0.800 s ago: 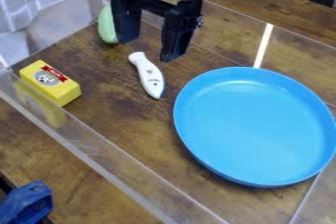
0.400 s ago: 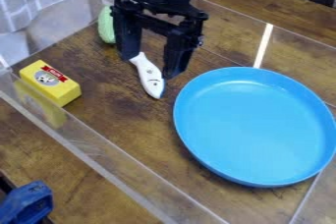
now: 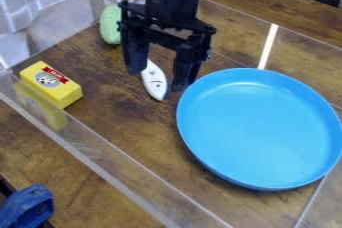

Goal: Put the white object in the blue tray

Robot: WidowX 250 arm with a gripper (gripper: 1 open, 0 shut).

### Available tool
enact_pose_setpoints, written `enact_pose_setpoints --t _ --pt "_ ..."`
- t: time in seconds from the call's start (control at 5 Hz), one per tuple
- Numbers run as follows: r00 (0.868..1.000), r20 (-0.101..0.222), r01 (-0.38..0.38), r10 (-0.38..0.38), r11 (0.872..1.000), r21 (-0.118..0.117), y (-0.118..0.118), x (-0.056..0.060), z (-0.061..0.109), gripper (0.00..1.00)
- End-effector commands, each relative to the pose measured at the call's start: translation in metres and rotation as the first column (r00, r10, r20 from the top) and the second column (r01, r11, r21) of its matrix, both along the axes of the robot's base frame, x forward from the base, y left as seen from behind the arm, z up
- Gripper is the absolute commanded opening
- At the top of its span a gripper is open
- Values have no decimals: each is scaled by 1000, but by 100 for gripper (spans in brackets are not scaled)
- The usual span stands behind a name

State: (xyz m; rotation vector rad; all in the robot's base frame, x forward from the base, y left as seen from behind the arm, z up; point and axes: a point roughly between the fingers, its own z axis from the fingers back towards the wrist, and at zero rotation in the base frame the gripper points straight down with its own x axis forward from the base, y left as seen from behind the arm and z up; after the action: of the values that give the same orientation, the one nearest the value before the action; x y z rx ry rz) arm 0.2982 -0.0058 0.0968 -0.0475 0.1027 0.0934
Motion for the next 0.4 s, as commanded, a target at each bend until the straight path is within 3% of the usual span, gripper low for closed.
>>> enact_pose_setpoints --t 0.0,0.2 --pt "996 47 -80 82 996 -28 7 6 4 100" --pt "988 59 -141 145 988 -55 8 10 -3 100"
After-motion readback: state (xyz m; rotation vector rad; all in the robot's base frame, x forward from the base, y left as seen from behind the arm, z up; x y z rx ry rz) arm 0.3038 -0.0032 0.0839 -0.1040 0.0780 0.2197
